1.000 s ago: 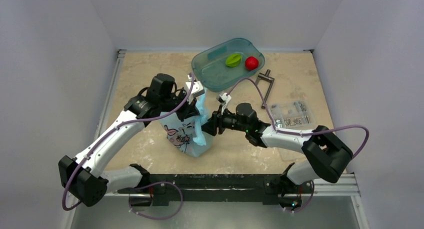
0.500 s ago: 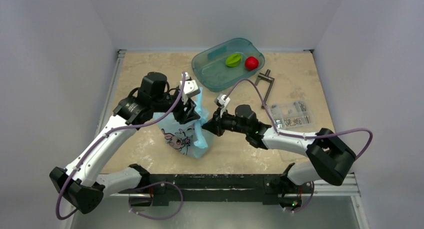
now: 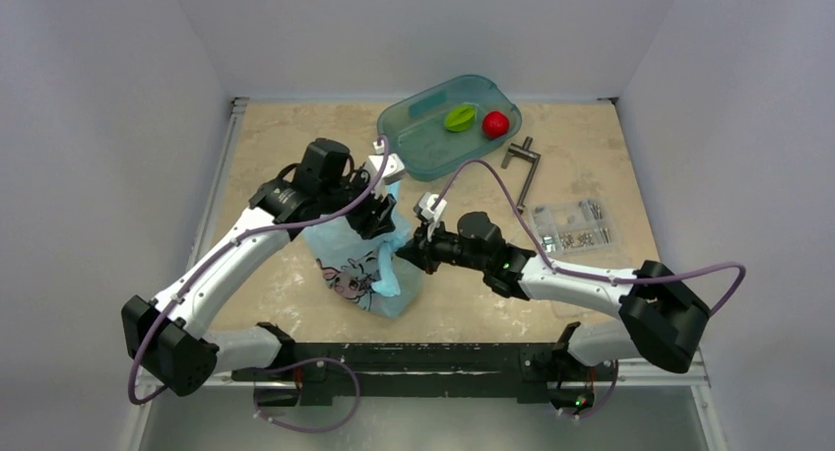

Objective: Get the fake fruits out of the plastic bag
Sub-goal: Untie the plastic bag at the center of the board.

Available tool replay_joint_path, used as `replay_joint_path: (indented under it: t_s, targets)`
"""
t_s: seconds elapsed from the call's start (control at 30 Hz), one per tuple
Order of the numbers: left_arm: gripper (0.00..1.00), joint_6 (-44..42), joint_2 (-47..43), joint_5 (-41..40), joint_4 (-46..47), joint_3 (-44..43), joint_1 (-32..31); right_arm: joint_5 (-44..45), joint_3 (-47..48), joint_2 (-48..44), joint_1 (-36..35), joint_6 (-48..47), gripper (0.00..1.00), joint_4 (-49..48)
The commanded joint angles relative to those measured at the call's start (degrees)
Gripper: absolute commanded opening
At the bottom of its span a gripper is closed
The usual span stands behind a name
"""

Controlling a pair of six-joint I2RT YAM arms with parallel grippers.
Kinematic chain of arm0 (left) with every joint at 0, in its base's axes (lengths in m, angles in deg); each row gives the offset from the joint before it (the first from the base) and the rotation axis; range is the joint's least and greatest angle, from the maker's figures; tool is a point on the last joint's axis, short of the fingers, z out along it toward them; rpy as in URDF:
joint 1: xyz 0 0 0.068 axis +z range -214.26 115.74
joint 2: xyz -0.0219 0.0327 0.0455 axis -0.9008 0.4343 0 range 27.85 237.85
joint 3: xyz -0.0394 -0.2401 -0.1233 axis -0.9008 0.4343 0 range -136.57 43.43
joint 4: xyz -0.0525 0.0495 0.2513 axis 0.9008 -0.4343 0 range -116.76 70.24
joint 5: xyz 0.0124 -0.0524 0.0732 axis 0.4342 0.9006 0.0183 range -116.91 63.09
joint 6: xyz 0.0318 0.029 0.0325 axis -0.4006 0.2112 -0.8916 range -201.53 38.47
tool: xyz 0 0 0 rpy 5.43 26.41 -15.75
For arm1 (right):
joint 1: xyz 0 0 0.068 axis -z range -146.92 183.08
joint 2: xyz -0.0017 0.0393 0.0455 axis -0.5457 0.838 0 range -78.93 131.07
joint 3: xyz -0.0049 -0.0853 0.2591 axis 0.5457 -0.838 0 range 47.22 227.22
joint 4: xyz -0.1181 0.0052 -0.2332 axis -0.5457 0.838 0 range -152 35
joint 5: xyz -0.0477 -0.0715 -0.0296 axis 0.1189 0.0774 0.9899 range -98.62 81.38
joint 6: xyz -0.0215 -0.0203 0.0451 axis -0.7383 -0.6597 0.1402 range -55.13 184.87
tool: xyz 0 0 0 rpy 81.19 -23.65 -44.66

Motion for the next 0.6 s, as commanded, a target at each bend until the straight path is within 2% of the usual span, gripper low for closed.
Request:
replay_joint_path:
  t_s: [0.0, 0.27, 0.37, 0.43, 0.53, 0.57]
  targets:
    - [0.56, -0.91, 1.46, -2.52, -0.97, -1.53, -0.37, 2.1, 2.81, -2.71, -0.2, -2.11, 0.0, -0.08]
    - [0.55, -1.59, 5.34, -2.14, -3.65, -3.01, -1.95, 1.72, 3.21, -2.62, -0.29, -2.02, 0.0, -0.11]
    - [0.49, -1.62, 6.4, -1.07, -4.81, -3.98, -2.17, 2.01, 2.98, -2.91, -0.38, -1.92, 0.0, -0.16]
    - [0.38, -1.73, 6.52, -0.43, -5.44, -4.43, -2.2, 2.23, 2.91, -3.28, -0.38, -1.87, 0.0, -0.17]
    - [0.11, -1.9, 5.88, -0.3, -5.51, -4.69, -2.16, 2.71, 3.06, -3.64, -0.38, -2.02, 0.0, 0.53]
    - [0.06, -1.97, 5.47, -0.5, -5.34, -4.74, -2.17, 2.9, 3.08, -3.79, -0.38, -2.06, 0.0, 0.71]
